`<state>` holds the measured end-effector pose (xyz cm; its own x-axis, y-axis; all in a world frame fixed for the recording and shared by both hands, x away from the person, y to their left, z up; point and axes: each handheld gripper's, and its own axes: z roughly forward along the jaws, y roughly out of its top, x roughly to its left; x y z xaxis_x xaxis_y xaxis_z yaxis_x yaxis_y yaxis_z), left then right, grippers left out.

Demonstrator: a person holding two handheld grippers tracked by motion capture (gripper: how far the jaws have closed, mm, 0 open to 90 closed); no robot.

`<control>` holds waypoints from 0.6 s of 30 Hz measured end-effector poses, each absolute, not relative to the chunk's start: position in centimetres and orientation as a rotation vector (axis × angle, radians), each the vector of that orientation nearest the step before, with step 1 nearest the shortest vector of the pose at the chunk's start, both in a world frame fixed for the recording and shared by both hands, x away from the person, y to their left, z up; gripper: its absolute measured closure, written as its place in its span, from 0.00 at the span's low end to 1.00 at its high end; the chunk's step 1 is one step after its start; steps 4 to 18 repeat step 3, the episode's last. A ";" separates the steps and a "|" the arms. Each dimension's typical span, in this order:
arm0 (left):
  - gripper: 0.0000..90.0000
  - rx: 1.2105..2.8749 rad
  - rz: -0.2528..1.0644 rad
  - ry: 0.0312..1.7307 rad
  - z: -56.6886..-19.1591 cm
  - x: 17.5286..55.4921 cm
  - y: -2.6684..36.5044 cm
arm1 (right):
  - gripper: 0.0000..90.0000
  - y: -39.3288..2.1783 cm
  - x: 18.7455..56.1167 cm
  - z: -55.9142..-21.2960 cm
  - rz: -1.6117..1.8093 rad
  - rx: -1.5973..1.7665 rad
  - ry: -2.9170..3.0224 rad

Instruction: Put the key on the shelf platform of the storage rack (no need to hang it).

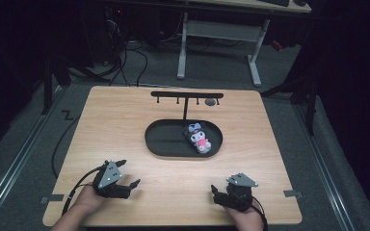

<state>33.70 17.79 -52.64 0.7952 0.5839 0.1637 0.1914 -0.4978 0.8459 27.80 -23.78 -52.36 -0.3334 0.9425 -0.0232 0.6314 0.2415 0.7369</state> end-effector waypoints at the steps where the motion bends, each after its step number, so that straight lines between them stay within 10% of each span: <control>1: 0.17 2.075 0.548 0.575 -52.6 33.7 17.8 | 0.17 -23.9 27.9 -52.3 0.897 1.434 2.040; 18: 0.17 2.077 0.549 0.574 -52.6 33.7 17.8 | 0.17 -24.1 27.9 -52.2 0.900 1.437 2.029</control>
